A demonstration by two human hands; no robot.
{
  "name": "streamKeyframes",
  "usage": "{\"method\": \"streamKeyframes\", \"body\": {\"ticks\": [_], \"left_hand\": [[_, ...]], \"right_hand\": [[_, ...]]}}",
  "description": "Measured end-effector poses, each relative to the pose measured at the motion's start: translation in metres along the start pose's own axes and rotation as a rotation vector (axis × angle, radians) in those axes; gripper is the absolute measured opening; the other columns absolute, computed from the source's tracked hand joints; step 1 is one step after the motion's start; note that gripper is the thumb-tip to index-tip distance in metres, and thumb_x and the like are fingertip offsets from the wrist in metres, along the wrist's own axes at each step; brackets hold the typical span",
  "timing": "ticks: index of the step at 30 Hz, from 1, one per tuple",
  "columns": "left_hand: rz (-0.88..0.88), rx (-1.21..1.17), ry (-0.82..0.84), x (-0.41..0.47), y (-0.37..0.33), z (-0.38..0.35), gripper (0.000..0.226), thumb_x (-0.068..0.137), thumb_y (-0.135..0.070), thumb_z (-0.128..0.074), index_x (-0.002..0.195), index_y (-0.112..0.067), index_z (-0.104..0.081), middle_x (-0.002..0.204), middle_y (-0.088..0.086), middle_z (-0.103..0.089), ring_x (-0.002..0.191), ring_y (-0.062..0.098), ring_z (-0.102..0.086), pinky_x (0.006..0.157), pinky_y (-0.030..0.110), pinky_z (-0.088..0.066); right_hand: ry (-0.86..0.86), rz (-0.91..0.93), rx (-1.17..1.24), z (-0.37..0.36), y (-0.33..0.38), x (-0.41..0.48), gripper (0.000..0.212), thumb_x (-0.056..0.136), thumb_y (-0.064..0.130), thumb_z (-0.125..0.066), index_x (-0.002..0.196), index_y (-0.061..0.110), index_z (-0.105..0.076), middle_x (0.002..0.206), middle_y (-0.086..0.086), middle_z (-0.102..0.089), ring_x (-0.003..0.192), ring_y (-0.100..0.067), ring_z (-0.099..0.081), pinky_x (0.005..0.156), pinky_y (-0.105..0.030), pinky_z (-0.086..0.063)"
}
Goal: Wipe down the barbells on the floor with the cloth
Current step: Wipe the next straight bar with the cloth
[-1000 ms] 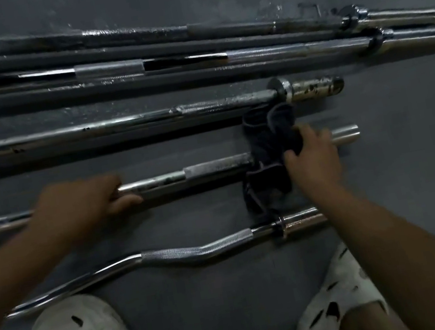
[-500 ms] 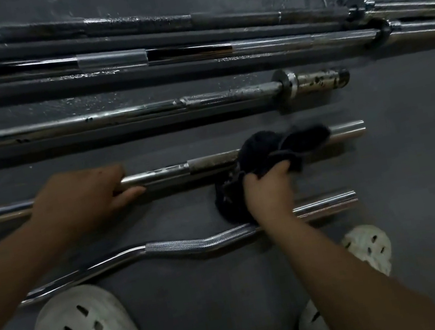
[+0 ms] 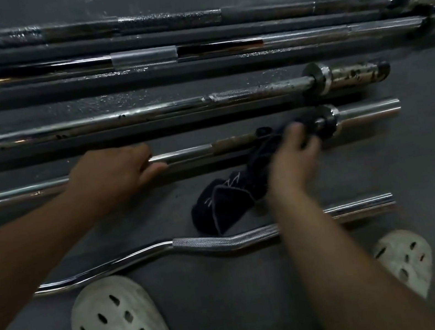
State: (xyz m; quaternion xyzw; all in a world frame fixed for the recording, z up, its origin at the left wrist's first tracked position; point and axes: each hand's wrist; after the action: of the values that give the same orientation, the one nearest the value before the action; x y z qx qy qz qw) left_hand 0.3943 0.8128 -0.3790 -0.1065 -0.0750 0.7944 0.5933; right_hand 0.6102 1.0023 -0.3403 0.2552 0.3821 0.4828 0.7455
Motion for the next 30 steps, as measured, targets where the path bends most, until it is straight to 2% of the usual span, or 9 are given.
{"method": "streamKeyframes", "body": {"ticks": [6, 9, 12, 16, 21, 24, 26, 28, 30], "left_hand": [[-0.012, 0.003, -0.049, 0.001, 0.004, -0.001, 0.071, 0.085, -0.077, 0.002, 0.084, -0.024, -0.045, 0.079, -0.001, -0.067, 0.068, 0.026, -0.067, 0.049, 0.028, -0.034], [-0.022, -0.014, -0.050, -0.002, 0.000, 0.002, 0.065, 0.087, -0.074, -0.006, 0.084, -0.024, -0.047, 0.079, 0.000, -0.066, 0.068, 0.027, -0.066, 0.049, 0.028, -0.033], [-0.005, -0.017, -0.030, -0.006, -0.006, 0.001, 0.062, 0.087, -0.074, -0.009, 0.085, -0.024, -0.046, 0.082, 0.001, -0.067, 0.072, 0.028, -0.067, 0.051, 0.029, -0.034], [0.026, -0.007, -0.029, -0.014, -0.012, -0.003, 0.059, 0.088, -0.075, -0.014, 0.085, -0.024, -0.044, 0.082, -0.001, -0.066, 0.071, 0.027, -0.067, 0.052, 0.031, -0.041], [0.008, 0.018, -0.054, -0.020, -0.014, -0.001, 0.055, 0.091, -0.069, -0.021, 0.087, -0.023, -0.050, 0.081, 0.000, -0.066, 0.069, 0.028, -0.066, 0.050, 0.029, -0.036], [0.014, 0.044, -0.062, -0.022, -0.020, 0.001, 0.053, 0.092, -0.065, -0.024, 0.091, -0.022, -0.055, 0.084, 0.001, -0.066, 0.070, 0.028, -0.066, 0.051, 0.029, -0.033], [0.022, 0.068, -0.049, -0.023, -0.024, 0.001, 0.050, 0.093, -0.064, -0.027, 0.093, -0.023, -0.056, 0.086, 0.000, -0.067, 0.071, 0.028, -0.067, 0.051, 0.028, -0.034], [0.023, 0.063, -0.038, -0.023, -0.024, 0.001, 0.046, 0.092, -0.061, -0.031, 0.093, -0.023, -0.056, 0.086, 0.000, -0.066, 0.071, 0.028, -0.067, 0.051, 0.029, -0.035], [0.002, 0.037, -0.031, -0.024, -0.024, 0.004, 0.037, 0.089, -0.052, -0.038, 0.089, -0.019, -0.056, 0.080, 0.005, -0.065, 0.065, 0.030, -0.065, 0.047, 0.028, -0.039]], "right_hand": [[0.747, 0.631, -0.453, -0.008, -0.012, -0.078, 0.040, 0.072, 0.015, -0.065, 0.110, 0.028, -0.069, 0.105, 0.001, -0.047, 0.093, -0.022, -0.057, 0.092, -0.032, -0.049], [0.454, 0.469, -0.123, 0.023, 0.012, -0.009, 0.031, 0.074, 0.005, -0.063, 0.097, 0.025, -0.067, 0.098, -0.003, -0.067, 0.084, -0.008, -0.063, 0.085, -0.028, -0.054], [0.065, 0.209, -0.070, 0.039, 0.019, 0.033, 0.050, 0.077, 0.038, -0.067, 0.125, 0.029, -0.054, 0.127, -0.011, -0.056, 0.107, -0.022, -0.061, 0.100, -0.040, -0.050], [0.212, 0.375, -0.564, 0.000, -0.008, -0.054, 0.066, 0.082, 0.036, -0.070, 0.142, 0.035, -0.042, 0.136, -0.010, -0.036, 0.115, -0.035, -0.049, 0.098, -0.043, -0.047], [0.723, 0.681, -0.395, 0.039, 0.013, -0.022, 0.048, 0.068, 0.018, -0.066, 0.113, 0.036, -0.063, 0.114, -0.002, -0.056, 0.101, -0.008, -0.057, 0.099, -0.028, -0.048], [0.274, 0.477, -0.217, 0.053, 0.032, 0.028, 0.045, 0.075, 0.020, -0.064, 0.119, 0.024, -0.062, 0.120, -0.010, -0.059, 0.097, -0.007, -0.055, 0.098, -0.024, -0.045], [0.117, 0.361, -0.474, 0.041, 0.025, 0.014, 0.043, 0.082, 0.020, -0.066, 0.124, 0.016, -0.058, 0.132, -0.018, -0.045, 0.106, -0.023, -0.052, 0.096, -0.028, -0.041], [0.275, 0.550, -0.730, 0.014, 0.014, -0.040, 0.040, 0.081, 0.022, -0.067, 0.121, 0.026, -0.061, 0.132, -0.013, -0.040, 0.107, -0.038, -0.051, 0.093, -0.037, -0.046], [0.680, 0.815, -0.817, -0.005, 0.008, -0.097, 0.040, 0.081, 0.024, -0.067, 0.120, 0.034, -0.062, 0.126, -0.007, -0.040, 0.105, -0.036, -0.051, 0.086, -0.038, -0.049]]}}
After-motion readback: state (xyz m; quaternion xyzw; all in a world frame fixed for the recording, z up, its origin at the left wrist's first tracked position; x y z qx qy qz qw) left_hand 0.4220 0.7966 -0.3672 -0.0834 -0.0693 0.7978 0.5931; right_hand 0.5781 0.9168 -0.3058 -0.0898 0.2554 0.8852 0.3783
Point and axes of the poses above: each hand's wrist, its own x-axis towards the middle knuckle, its own z-axis out of the back of the hand, y = z × x
